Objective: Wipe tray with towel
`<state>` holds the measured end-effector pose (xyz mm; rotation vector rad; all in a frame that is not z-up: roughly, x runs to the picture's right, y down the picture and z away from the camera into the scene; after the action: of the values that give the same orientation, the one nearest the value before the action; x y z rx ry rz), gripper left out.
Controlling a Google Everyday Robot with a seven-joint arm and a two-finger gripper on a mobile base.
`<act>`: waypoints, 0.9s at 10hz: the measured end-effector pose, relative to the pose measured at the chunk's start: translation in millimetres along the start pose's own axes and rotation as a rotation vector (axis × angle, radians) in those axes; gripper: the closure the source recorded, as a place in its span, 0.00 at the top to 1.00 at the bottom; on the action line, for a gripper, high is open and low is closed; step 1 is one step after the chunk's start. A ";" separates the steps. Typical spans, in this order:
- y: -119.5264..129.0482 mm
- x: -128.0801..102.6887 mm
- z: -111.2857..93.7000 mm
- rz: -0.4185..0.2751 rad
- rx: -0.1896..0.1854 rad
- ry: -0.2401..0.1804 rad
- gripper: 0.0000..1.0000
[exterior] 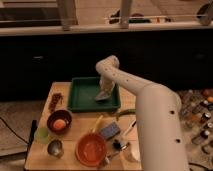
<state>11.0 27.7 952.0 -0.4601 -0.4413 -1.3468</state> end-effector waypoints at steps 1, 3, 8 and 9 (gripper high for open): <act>-3.2 -1.9 -4.2 -0.009 0.015 0.004 0.00; -1.9 -7.1 -19.8 -0.019 0.052 0.021 0.00; 4.4 -19.0 -38.2 -0.029 0.096 0.049 0.00; 1.7 -19.6 -38.1 -0.033 0.098 0.047 0.00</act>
<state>10.8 22.9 909.4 -0.3410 -0.4748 -1.3585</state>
